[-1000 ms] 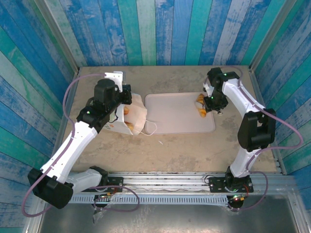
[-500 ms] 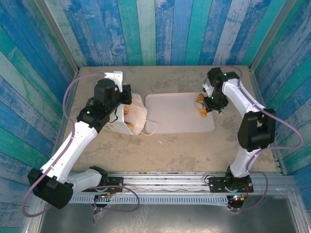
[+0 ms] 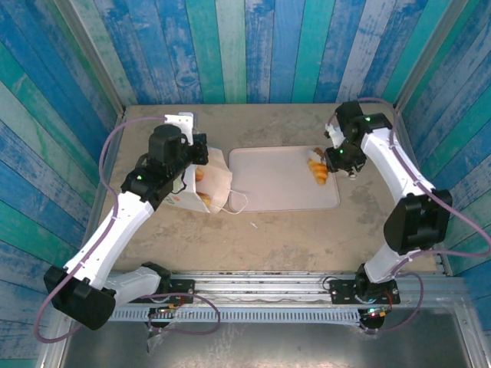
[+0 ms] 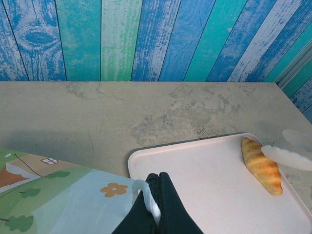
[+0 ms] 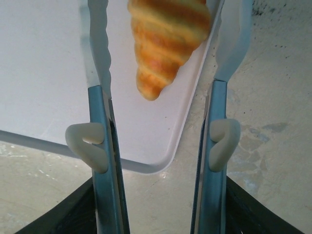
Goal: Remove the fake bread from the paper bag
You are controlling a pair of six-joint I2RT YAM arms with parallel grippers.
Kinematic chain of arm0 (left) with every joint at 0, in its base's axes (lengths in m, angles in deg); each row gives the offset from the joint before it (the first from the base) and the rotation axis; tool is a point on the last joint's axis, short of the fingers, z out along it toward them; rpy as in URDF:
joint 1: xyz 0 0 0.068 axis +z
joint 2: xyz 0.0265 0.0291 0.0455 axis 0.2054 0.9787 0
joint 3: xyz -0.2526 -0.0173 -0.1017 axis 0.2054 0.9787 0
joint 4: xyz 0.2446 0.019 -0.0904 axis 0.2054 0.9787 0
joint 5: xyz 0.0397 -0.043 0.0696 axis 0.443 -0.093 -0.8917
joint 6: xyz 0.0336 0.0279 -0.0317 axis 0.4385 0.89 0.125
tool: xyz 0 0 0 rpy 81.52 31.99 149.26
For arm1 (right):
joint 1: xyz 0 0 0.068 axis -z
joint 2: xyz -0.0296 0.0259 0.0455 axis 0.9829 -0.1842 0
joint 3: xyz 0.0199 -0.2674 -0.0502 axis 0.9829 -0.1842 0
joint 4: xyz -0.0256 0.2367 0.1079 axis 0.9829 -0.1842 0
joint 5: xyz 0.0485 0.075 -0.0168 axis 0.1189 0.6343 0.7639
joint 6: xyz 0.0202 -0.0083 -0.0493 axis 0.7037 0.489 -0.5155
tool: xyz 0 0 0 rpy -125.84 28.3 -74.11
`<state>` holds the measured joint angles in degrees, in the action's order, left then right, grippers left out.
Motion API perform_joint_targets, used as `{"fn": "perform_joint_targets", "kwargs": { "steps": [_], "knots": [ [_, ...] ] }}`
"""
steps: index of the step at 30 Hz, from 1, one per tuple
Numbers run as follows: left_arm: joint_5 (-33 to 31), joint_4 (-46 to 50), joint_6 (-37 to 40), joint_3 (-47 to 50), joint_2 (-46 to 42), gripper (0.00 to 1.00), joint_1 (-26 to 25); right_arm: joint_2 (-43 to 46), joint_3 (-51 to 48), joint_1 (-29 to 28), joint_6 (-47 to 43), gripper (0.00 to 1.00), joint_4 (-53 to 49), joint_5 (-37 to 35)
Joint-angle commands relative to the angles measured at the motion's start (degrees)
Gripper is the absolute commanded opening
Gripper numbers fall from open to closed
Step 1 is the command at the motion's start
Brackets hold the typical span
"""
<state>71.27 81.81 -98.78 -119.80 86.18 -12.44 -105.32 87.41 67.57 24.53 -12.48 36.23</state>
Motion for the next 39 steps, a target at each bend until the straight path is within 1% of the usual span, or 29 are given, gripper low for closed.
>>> {"fn": "perform_joint_targets", "kwargs": {
  "steps": [1,5,9,13,15,17,21,25,29,31,34,37,39],
  "knots": [
    [-0.01,-2.65,-0.35,-1.15,-1.29,0.00,-0.21,4.50,-1.92,0.45,1.84,0.55,1.80,2.48],
    [-0.38,-2.74,-0.38,-1.07,-1.48,0.00,-0.22,8.64,-4.55,0.45,4.49,0.54,4.02,2.47],
    [-0.66,-3.00,-0.83,-0.83,-1.62,0.00,-0.23,9.06,-6.72,0.57,7.08,0.51,3.27,4.03],
    [-0.80,-2.97,-0.65,-0.80,-1.64,0.00,-0.18,11.27,-7.80,0.56,6.54,0.51,4.57,11.11],
    [-1.09,-2.04,-0.40,-1.27,-1.65,0.00,-0.20,12.97,-8.00,0.43,5.22,0.50,6.26,17.51],
    [-3.14,-0.90,-1.13,-1.28,-2.61,0.00,-0.22,15.10,-8.61,-0.24,3.97,0.50,8.32,23.93],
    [-6.10,-2.90,-1.87,2.68,-7.11,0.00,-0.23,18.72,-9.92,-4.60,0.55,0.48,11.07,30.36],
    [-8.85,-0.17,-1.48,3.55,-9.25,0.00,-0.23,20.94,-12.62,-13.12,-3.11,0.49,13.45,34.71],
    [-10.71,2.68,-1.12,3.20,-10.38,0.00,-0.22,22.20,-16.67,-22.89,-6.44,0.48,17.46,34.19],
    [-11.19,2.62,-1.41,3.48,-11.24,0.00,-0.23,22.17,-18.65,-27.74,-7.40,0.48,20.58,31.22],
    [-11.03,2.44,-1.83,3.37,-11.63,0.00,-0.23,20.50,-19.92,-32.67,-8.28,0.47,24.25,26.88],
    [-10.79,3.29,-2.36,2.70,-11.07,0.00,-0.22,17.60,-19.10,-36.87,-9.34,0.46,25.80,23.96],
    [-10.83,3.79,-2.54,2.53,-10.82,0.00,-0.18,15.52,-18.48,-39.81,-10.38,0.45,26.68,19.81]
  ]
}}
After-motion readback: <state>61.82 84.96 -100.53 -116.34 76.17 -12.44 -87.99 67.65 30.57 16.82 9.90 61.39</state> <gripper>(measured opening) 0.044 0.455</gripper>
